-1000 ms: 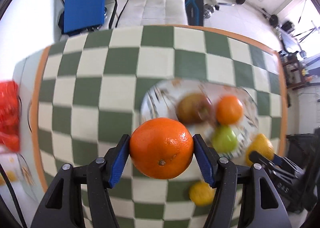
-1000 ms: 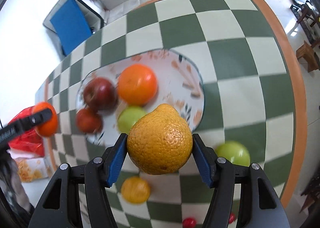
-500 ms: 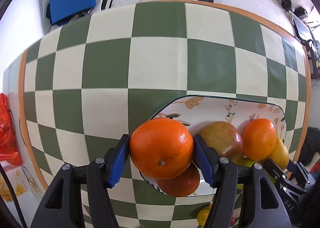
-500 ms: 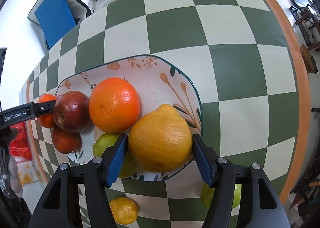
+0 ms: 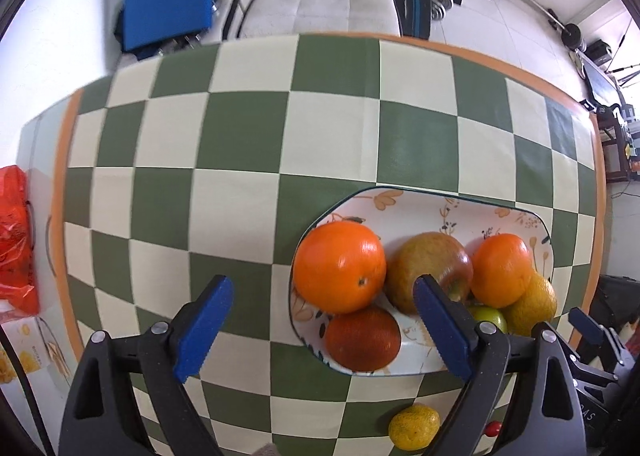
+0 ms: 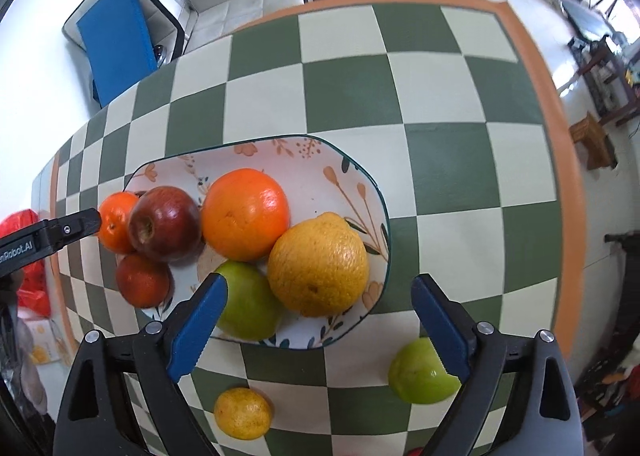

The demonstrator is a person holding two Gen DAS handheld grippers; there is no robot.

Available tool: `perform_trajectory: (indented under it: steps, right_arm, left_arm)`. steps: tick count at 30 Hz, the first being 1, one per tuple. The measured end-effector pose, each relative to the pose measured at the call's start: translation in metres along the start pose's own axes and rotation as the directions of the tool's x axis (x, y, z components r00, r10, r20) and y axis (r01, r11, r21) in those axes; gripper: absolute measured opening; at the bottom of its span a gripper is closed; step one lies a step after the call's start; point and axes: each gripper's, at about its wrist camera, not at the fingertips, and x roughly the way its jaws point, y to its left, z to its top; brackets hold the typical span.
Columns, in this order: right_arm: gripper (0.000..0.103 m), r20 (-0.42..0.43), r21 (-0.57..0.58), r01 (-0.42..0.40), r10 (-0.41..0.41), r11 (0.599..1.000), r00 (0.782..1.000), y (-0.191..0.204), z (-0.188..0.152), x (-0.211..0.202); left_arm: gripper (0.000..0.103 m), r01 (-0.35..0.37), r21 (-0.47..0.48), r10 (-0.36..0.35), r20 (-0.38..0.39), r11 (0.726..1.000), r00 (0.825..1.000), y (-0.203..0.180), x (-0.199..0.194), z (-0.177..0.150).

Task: Organize fruits
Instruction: 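Lower the yellow citrus onto the plate with the right tool while the left tool places the small orange, then open both tools and lift them away from the plate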

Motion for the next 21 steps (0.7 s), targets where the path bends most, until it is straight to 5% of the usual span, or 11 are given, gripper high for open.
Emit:
perform_trajectory:
  steps: [21]
  right_arm:
    - [0.095, 0.216, -0.053, 0.069, -0.056, 0.996, 0.975, 0.018, -0.095, -0.104]
  left_arm:
    - [0.092, -0.008, 0.054, -0.006, 0.249, 0.998, 0.968, -0.028, -0.098, -0.121]
